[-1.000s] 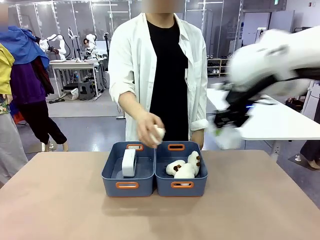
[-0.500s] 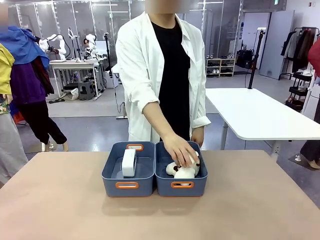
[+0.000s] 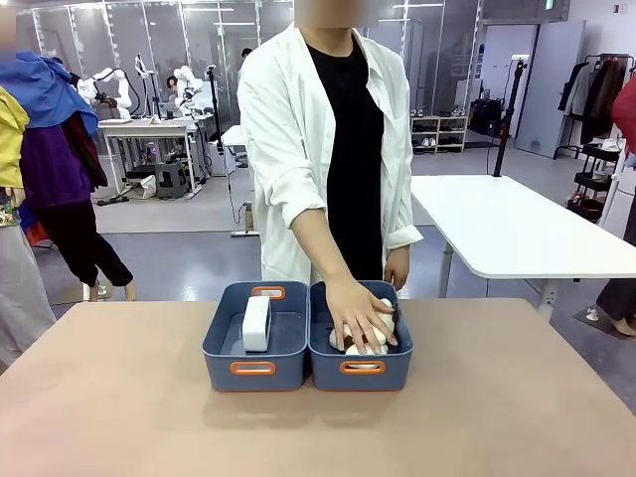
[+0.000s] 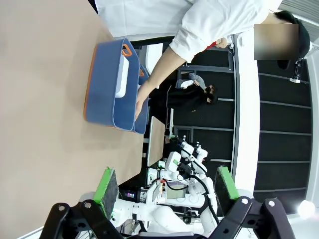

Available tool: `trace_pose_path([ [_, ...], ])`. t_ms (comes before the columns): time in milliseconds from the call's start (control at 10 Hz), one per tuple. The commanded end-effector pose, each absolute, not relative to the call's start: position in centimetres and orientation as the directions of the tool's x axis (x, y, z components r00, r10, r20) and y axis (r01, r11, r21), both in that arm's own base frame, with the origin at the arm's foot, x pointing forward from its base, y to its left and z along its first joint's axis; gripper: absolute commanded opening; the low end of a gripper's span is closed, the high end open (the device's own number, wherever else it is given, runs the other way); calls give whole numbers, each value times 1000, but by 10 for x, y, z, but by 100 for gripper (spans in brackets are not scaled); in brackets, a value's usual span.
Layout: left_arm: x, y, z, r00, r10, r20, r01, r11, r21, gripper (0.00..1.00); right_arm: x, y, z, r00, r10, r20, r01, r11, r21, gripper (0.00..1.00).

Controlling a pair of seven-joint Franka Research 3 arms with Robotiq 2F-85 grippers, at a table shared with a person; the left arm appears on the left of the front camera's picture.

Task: Sort the digital clocks into the basket.
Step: Pick up the Digital clock from the table and place it into the empty Plastic storage basket.

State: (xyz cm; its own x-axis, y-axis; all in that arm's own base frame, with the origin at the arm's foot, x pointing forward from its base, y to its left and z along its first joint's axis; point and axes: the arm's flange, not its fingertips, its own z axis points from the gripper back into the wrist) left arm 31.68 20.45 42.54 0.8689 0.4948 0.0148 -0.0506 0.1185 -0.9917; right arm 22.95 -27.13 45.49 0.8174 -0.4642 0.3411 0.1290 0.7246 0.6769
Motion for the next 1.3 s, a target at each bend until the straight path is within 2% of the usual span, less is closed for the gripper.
trace_pose_path([
  [0,312,205,429,869,494,17,-41,106,-994,100,253,-261,455,838,-430,335,111,736,668,0],
  [400,312,205,429,869,494,17,-41,106,-994,100,268,-251,458,858,-392,332,87,748,658,0],
  [600,312,205,429,869,494,17,-41,106,-994,100,286,-229,468,875,-328,357,23,763,646,0],
  [700,312,205,429,869,494,17,-41,106,-994,100,311,-198,483,889,-249,384,-53,776,628,0],
  [900,312,205,429,869,494,17,-41,106,-994,100,375,-86,516,910,-12,415,-246,789,563,0],
  [1100,312,205,429,869,494,17,-41,106,-994,100,400,25,541,890,156,429,-379,777,504,0],
  [1200,312,205,429,869,494,17,-41,106,-994,100,404,79,552,879,216,426,-433,737,519,0],
])
